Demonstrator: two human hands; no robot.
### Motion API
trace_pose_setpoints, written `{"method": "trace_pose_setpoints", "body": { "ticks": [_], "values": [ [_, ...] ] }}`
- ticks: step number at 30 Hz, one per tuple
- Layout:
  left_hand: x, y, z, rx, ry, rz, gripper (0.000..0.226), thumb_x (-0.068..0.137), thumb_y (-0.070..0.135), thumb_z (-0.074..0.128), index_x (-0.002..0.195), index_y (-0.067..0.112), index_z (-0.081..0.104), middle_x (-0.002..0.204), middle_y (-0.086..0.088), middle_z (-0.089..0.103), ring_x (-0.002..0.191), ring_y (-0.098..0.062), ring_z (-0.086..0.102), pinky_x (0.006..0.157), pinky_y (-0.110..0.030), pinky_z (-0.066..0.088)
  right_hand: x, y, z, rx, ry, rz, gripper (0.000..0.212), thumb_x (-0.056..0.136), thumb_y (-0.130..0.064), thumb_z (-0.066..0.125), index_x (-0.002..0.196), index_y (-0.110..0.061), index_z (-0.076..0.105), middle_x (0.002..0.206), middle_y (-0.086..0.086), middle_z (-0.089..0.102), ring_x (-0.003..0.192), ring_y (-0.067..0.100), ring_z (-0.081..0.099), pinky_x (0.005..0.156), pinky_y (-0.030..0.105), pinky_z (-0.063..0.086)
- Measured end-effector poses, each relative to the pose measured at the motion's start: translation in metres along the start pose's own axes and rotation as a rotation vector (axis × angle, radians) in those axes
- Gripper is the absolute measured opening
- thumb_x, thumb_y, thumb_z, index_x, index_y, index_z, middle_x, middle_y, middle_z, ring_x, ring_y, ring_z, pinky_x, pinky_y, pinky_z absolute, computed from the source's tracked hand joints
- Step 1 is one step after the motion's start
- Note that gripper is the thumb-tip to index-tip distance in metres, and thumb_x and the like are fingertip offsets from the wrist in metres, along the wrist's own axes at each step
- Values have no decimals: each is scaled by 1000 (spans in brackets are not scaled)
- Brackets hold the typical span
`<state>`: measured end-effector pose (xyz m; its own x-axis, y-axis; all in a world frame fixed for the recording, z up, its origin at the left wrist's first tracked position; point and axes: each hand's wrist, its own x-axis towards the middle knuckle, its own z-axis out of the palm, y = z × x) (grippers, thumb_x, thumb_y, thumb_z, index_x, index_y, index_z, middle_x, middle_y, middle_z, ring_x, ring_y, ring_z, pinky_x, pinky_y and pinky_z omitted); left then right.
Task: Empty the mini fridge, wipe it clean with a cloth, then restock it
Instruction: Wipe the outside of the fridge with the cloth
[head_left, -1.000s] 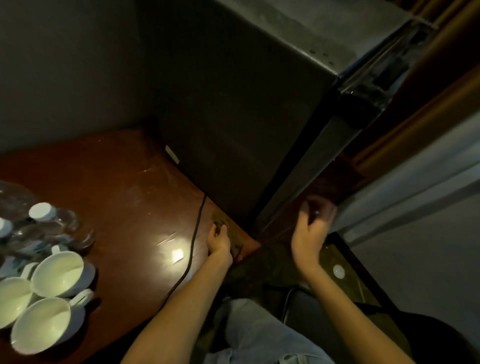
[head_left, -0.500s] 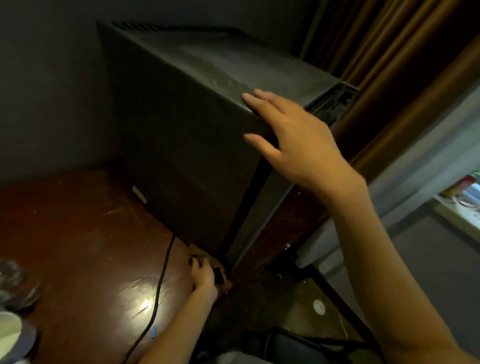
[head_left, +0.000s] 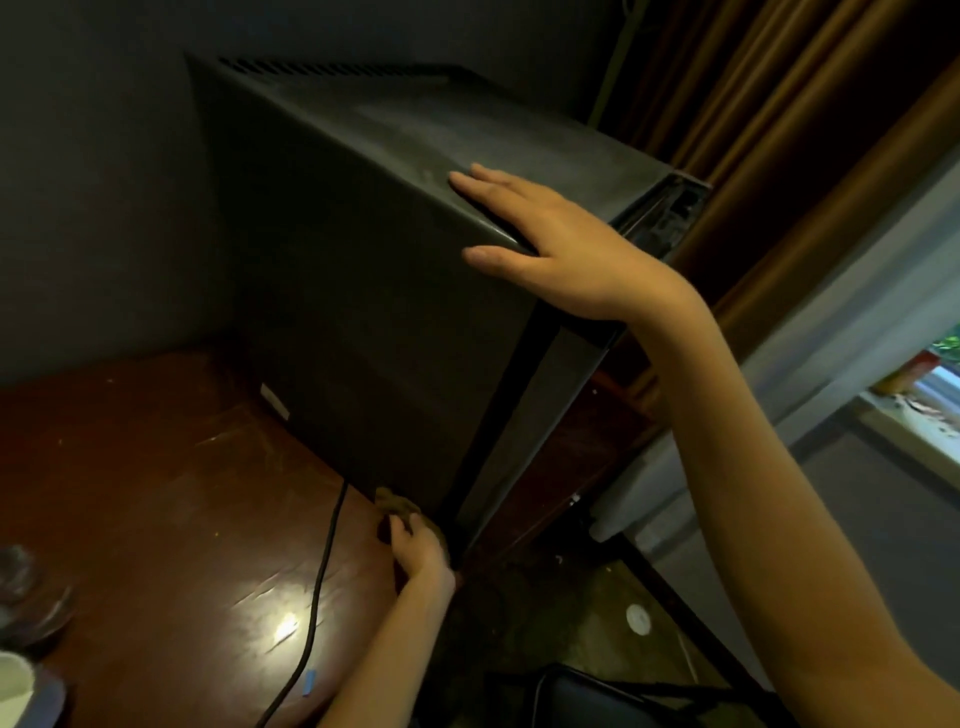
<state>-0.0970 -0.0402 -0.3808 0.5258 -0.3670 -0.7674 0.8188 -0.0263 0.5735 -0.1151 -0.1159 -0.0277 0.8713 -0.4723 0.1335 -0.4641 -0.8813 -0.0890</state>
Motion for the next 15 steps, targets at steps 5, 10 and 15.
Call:
{"method": "trace_pose_setpoints", "body": {
  "ticks": [5,10,15],
  "values": [
    [-89,18,32,-20,-50,411,48,103,7,37,150,9,27,153,-11,32,139,-18,34,96,-2,27,-1,0,0,2,-7,-19,64,99,-41,47,154,-26,18,161,-1,15,147,12,13,112,19,10],
    [-173,44,54,13,-306,812,44,103,10,37,143,26,30,155,2,28,135,10,30,108,-10,30,-1,0,-2,6,-21,-24,64,99,-41,47,154,-26,18,161,-1,15,147,12,13,115,24,11],
    [-167,70,68,149,-425,1287,49,102,25,35,148,9,31,159,-3,18,148,-15,14,120,-40,22,-2,0,-3,30,-45,-1,63,99,-41,46,154,-29,16,161,-4,13,147,9,10,109,17,7]
  ]
}}
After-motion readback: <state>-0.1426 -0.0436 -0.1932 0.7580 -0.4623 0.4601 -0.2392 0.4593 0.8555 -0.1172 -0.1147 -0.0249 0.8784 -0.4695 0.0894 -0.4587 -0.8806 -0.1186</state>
